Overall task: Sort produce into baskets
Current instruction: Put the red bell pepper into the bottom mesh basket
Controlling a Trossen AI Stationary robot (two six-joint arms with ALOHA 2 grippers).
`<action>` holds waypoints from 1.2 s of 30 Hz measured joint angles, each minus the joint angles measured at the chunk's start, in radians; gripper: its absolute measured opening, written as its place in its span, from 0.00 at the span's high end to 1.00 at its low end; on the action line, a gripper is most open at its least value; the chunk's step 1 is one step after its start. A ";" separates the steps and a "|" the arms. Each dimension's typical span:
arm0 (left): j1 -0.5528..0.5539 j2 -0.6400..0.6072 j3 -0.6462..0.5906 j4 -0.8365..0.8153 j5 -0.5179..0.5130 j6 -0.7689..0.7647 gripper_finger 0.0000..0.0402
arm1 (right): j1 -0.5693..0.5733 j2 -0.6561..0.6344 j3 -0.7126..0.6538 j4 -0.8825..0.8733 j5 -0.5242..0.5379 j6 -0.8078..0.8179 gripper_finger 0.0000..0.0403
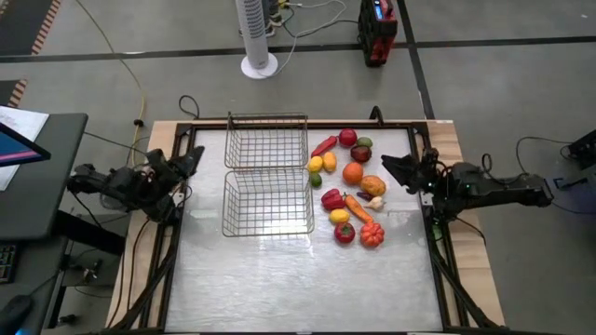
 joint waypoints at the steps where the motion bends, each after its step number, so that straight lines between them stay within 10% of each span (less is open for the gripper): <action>1: 0.000 0.034 0.014 0.000 0.006 0.003 0.55 | 0.000 0.032 0.040 -0.044 -0.002 -0.017 0.30; 10: 0.000 0.253 0.235 -0.064 0.113 0.205 0.55 | 0.000 0.245 0.298 -0.395 -0.060 -0.053 0.30; 22: 0.001 0.369 0.581 -0.566 0.101 0.214 0.55 | -0.005 0.453 0.360 -0.543 -0.136 -0.053 0.30; 36: 0.001 0.392 0.658 -0.674 0.074 0.207 0.55 | -0.065 0.810 0.399 -0.550 -0.386 -0.249 0.23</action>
